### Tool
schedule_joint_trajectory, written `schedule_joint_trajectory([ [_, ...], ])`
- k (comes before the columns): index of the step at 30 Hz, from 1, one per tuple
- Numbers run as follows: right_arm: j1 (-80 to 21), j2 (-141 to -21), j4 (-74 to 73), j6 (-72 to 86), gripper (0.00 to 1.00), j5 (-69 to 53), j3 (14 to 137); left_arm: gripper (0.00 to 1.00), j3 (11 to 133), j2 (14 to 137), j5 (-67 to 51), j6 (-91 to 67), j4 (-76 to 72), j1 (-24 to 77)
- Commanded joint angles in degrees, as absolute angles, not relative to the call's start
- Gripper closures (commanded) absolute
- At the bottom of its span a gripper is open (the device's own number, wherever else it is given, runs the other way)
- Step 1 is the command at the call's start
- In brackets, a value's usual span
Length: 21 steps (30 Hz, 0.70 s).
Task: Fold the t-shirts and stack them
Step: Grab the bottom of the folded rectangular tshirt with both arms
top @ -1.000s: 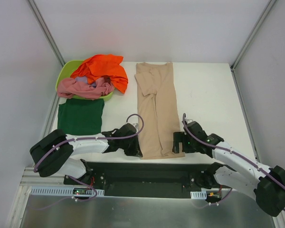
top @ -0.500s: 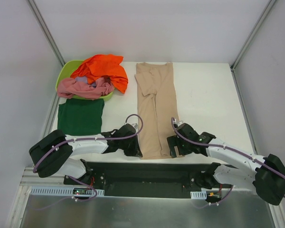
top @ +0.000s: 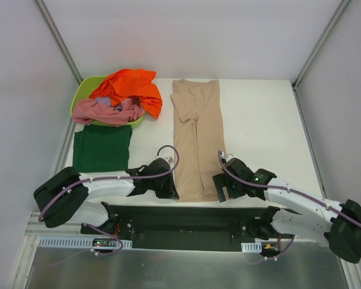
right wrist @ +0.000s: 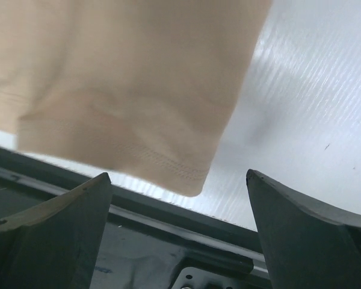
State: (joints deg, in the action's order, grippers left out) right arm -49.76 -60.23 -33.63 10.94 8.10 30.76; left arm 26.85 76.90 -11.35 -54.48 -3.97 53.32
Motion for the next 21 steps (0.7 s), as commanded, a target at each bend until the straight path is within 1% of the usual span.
schedule_joint_trajectory([
  [1,-50.10,-50.30,-33.57,11.42,0.04,6.94,32.08,1.00,24.70,76.20,-8.17,-53.00,1.49,53.79],
  [5,-49.66,-43.69,-33.84,19.06,0.04,14.48,29.71,1.00,24.87,76.20,-8.09,-52.56,1.41,53.79],
  [10,-47.90,-41.75,-34.01,21.71,0.04,14.07,28.30,1.00,25.14,76.38,-8.44,-52.47,1.49,53.79],
  [13,-46.59,-44.37,-33.66,22.59,0.03,11.96,27.60,1.00,25.05,76.38,-8.26,-52.47,1.49,53.79],
  [17,-43.52,-51.40,-33.31,23.55,0.01,9.50,27.33,1.00,25.14,76.99,-7.91,-52.29,1.41,53.79],
  [18,-42.72,-52.90,-33.22,23.47,0.05,8.36,27.42,1.00,25.14,77.17,-8.08,-52.21,1.41,53.79],
  [21,-41.92,-56.33,-32.78,23.38,0.11,6.42,27.16,1.00,25.05,77.43,-8.09,-52.29,1.49,53.79],
])
